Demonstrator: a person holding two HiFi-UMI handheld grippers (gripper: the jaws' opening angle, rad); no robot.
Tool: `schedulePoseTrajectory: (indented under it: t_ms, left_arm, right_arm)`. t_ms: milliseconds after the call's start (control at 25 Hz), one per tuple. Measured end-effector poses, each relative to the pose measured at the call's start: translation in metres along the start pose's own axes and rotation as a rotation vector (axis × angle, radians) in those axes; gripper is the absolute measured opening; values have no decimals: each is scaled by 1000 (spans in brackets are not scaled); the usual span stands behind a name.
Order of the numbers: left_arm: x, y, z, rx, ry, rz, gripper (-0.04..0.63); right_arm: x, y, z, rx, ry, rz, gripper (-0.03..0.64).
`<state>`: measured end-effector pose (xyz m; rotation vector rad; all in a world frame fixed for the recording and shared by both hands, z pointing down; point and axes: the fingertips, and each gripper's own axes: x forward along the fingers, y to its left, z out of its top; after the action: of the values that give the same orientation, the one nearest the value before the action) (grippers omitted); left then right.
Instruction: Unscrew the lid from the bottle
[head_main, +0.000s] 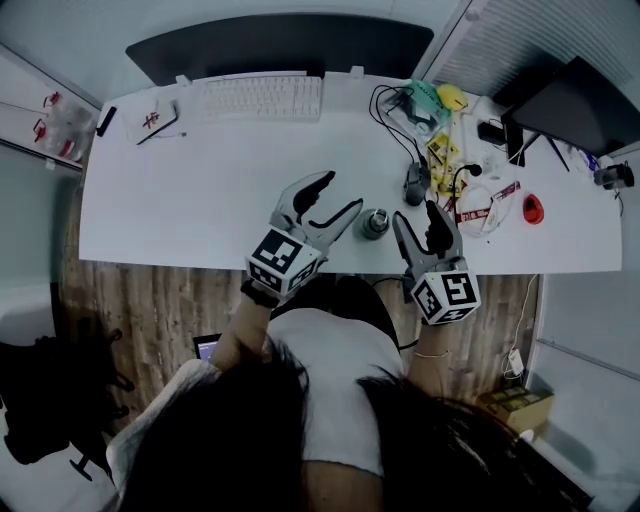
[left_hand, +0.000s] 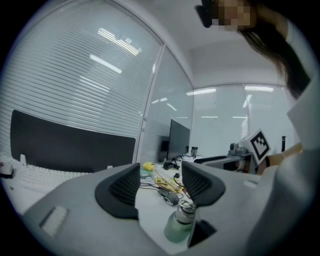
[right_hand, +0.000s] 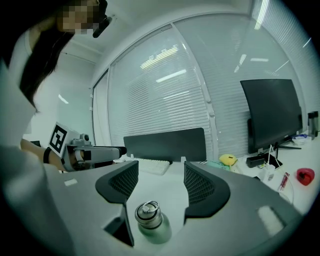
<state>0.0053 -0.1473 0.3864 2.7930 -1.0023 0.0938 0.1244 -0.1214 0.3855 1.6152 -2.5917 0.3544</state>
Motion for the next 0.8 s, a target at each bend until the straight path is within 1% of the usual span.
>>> schedulePoseTrajectory:
  t_ms: [160,360,800]
  left_arm:
    - [2,-8,-15,-7,29,-49,295]
    - [1,-20,-40,1,56,-117,298]
    - [11,-48,-115,39,191,-270,322]
  right_arm:
    - [-1,3,-6,2,10,13,258]
    - [1,11,-19,-6,20,50,258]
    - [9,20,-59,10,59,109,258]
